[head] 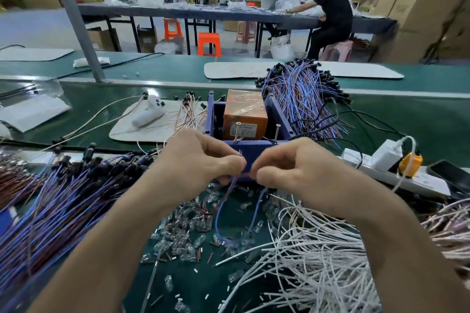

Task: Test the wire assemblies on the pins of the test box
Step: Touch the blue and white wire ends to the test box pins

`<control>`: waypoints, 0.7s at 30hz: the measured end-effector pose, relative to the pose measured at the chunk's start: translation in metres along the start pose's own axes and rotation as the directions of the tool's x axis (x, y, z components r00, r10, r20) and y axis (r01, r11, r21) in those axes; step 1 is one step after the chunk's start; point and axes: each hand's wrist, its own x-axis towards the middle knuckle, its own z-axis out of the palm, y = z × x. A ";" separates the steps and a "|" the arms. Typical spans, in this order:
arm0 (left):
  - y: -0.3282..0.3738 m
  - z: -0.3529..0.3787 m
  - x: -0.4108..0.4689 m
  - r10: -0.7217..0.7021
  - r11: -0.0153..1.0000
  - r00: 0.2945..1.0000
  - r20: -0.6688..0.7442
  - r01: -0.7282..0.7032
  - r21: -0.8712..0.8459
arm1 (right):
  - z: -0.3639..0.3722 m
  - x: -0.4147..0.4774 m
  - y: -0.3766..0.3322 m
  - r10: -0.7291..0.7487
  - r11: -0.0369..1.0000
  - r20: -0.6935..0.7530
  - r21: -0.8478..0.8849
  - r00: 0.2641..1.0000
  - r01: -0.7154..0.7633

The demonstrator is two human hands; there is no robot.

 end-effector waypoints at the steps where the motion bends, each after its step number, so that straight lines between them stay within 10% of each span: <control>1: 0.001 0.003 -0.001 0.003 1.000 1.000 -0.010 -0.003 -0.018 | 0.003 0.001 -0.002 -0.027 0.999 -0.016 0.045 1.000 0.028; 21: 0.007 0.022 -0.003 -0.015 0.892 0.989 -0.147 -0.053 -0.449 | 0.024 0.012 -0.002 0.004 0.896 -0.071 0.444 0.997 0.028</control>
